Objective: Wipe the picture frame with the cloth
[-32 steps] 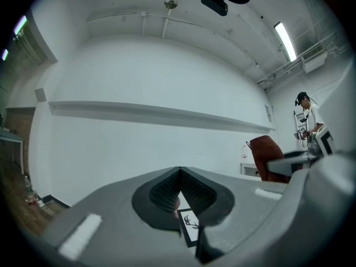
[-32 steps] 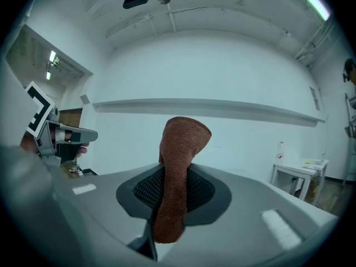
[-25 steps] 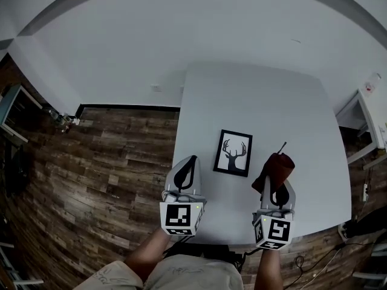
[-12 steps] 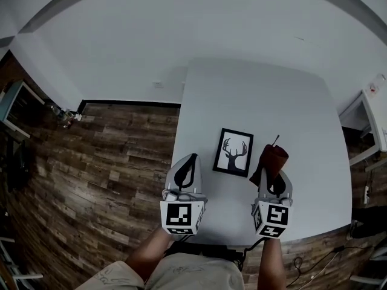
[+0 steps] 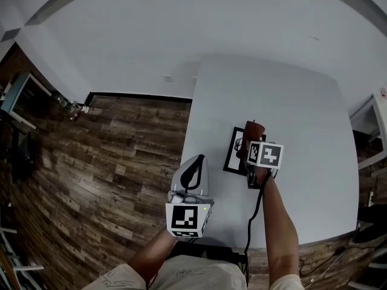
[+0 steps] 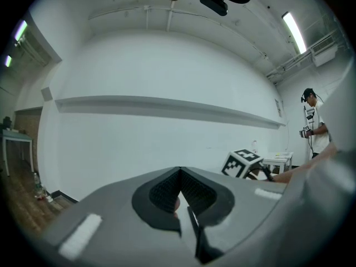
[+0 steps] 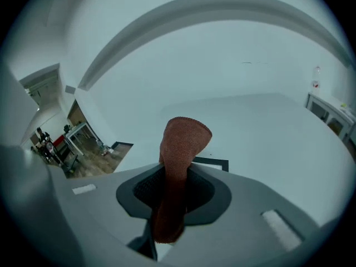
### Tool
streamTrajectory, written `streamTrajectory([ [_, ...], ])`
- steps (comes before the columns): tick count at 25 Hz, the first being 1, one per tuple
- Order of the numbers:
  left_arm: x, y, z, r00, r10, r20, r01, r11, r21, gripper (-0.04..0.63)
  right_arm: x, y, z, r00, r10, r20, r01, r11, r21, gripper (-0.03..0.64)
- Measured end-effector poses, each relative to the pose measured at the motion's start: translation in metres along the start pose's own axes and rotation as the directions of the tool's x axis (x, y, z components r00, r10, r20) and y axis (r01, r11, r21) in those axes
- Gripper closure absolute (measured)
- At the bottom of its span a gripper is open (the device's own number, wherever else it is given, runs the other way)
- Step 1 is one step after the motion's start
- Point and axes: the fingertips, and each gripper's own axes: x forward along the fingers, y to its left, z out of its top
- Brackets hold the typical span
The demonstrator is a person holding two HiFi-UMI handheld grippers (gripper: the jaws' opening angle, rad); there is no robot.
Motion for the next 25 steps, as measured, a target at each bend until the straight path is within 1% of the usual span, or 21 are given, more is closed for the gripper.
streamTrajectory([
  [3, 0.0, 0.005, -0.004, 1.0, 0.005, -0.006, -0.005, 1.0, -0.001, 0.594, 0.04, 0.004, -0.007, 0.994, -0.047, -0.103, 0.042, 0.998, -0.051, 0.509],
  [5, 0.002, 0.01, -0.005, 1.0, 0.012, -0.006, -0.012, 1.0, 0.0, 0.595, 0.06, 0.004, -0.015, 0.984, -0.071, -0.162, 0.062, 0.996, -0.059, 0.509],
  [8, 0.003, 0.015, -0.008, 1.0, 0.018, -0.01, -0.018, 1.0, -0.006, 0.594, 0.08, 0.007, -0.024, 0.973, -0.084, -0.213, 0.071, 0.995, -0.071, 0.509],
  [10, 0.003, 0.015, -0.012, 1.0, 0.017, -0.02, -0.017, 1.0, -0.016, 0.595, 0.088, 0.008, -0.03, 0.967, -0.098, -0.237, 0.076, 0.992, -0.098, 0.509],
  [13, 0.004, 0.016, -0.015, 0.999, 0.019, -0.029, -0.019, 1.0, -0.023, 0.595, 0.094, 0.006, -0.033, 0.96, -0.117, -0.253, 0.087, 0.988, -0.125, 0.509],
  [18, 0.012, 0.01, -0.016, 0.999, 0.008, -0.031, -0.009, 1.0, -0.028, 0.594, 0.093, -0.011, -0.033, 0.96, -0.123, -0.252, 0.096, 0.988, -0.117, 0.508],
  [22, 0.014, 0.0, -0.016, 0.999, -0.009, -0.031, 0.008, 0.999, -0.031, 0.594, 0.08, -0.036, -0.038, 0.955, -0.147, -0.257, 0.12, 0.986, -0.117, 0.508],
  [25, 0.014, -0.004, -0.018, 1.0, -0.016, -0.026, 0.015, 0.999, -0.03, 0.594, 0.066, -0.063, -0.043, 0.946, -0.189, -0.264, 0.168, 0.981, -0.1, 0.508],
])
